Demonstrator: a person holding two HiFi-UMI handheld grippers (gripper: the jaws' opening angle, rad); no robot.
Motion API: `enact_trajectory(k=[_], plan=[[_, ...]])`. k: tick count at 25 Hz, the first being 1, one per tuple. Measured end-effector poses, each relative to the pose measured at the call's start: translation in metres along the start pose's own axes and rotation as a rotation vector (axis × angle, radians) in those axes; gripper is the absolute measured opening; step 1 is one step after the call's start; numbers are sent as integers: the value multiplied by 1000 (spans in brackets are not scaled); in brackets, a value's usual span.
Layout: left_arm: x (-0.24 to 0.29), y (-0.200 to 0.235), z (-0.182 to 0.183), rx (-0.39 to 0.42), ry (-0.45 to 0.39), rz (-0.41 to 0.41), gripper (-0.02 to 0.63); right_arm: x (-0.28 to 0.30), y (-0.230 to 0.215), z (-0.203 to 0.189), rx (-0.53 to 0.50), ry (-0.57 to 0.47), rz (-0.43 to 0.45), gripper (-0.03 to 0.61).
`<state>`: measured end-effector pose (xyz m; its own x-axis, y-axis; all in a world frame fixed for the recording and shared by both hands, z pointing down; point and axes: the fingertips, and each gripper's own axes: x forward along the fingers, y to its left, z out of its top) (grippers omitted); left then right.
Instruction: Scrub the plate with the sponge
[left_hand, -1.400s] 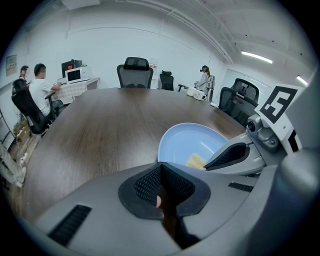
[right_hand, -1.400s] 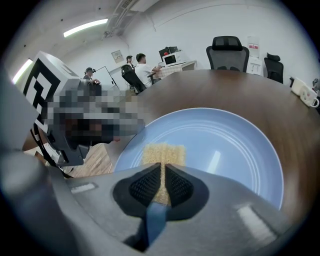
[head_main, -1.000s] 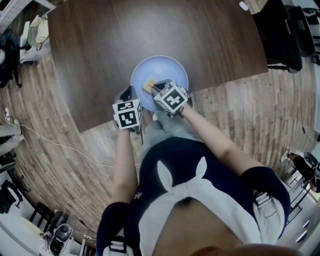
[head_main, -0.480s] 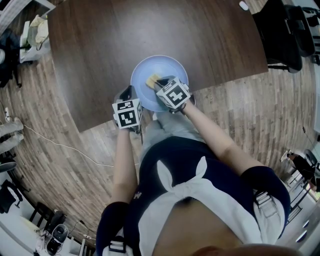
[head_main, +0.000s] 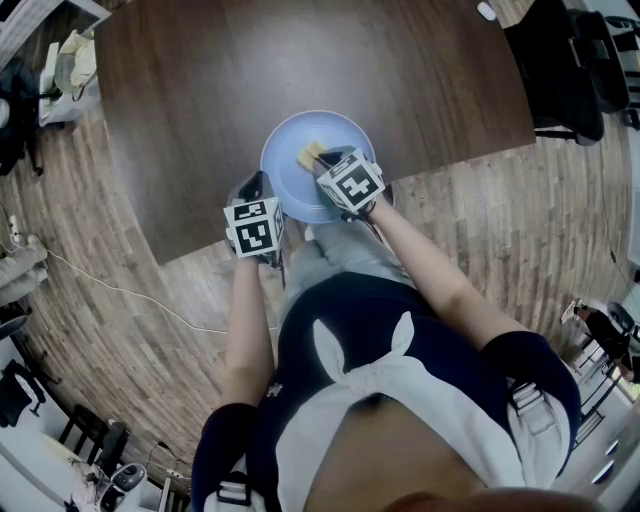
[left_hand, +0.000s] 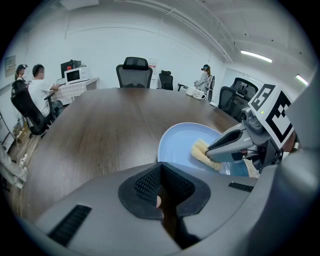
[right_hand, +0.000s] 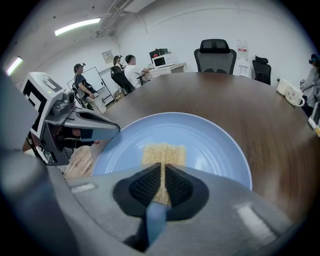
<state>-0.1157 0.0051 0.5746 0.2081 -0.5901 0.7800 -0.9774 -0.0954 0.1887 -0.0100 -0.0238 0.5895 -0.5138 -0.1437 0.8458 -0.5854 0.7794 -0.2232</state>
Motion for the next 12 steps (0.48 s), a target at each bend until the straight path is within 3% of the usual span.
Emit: enact_trajectory(k=[12], plan=[[-4, 1, 4, 2, -8, 11, -1, -6, -26, -1, 24, 4, -64, 23]])
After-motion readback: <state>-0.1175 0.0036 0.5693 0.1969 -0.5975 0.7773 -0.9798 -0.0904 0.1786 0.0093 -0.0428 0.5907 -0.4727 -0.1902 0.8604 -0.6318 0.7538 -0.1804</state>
